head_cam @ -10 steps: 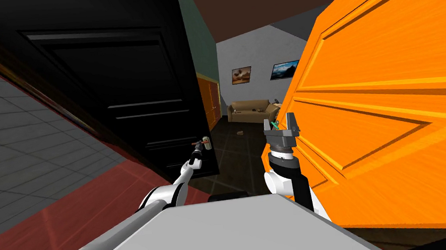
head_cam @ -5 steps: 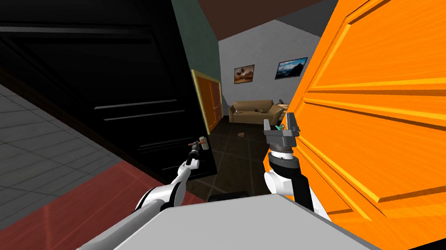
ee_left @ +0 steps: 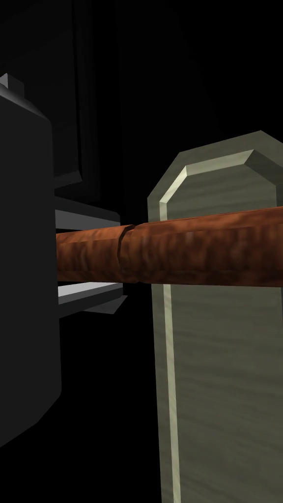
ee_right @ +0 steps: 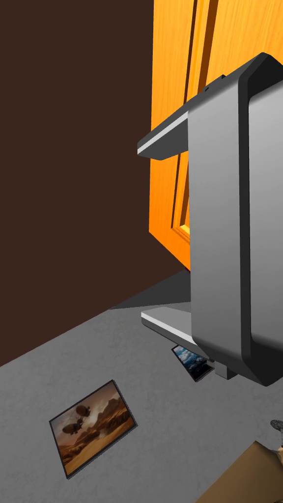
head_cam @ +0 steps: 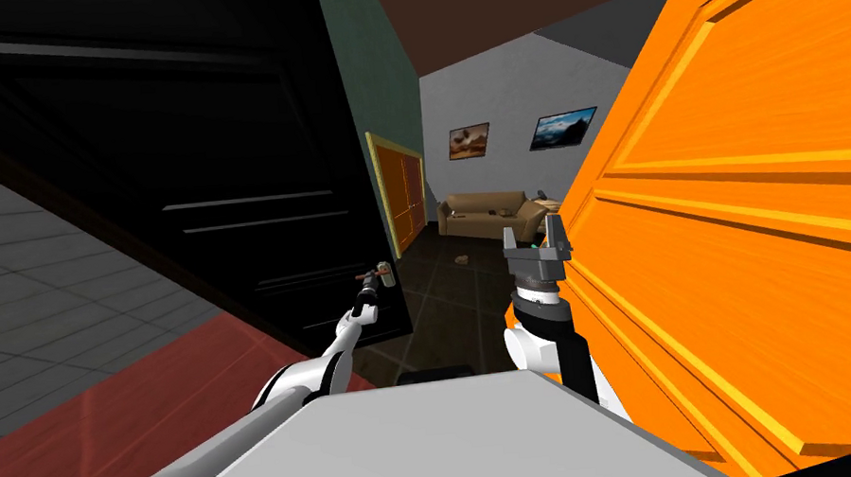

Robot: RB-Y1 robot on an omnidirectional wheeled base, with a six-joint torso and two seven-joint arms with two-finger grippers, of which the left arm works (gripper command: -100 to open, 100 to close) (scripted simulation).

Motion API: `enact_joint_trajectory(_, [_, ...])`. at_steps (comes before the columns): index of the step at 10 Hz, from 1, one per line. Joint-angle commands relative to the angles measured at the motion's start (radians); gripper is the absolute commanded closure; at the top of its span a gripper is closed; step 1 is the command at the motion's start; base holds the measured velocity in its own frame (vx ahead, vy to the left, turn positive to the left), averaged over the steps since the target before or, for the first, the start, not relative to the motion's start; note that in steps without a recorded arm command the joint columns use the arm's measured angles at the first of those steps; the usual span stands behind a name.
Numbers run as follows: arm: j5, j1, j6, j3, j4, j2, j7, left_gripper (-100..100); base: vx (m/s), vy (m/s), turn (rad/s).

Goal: Push the door open

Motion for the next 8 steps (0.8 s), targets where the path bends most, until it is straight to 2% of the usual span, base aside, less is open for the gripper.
enact_joint_trajectory(1, [0.004,-0.002,-0.003,0.011,0.004,0.008,-0.003,100,0.174,-0.022,0.049])
enact_joint_trajectory(8, [0.025,0.013,-0.004,0.068,0.007,0.038,-0.022,100,0.192,-0.057,0.050])
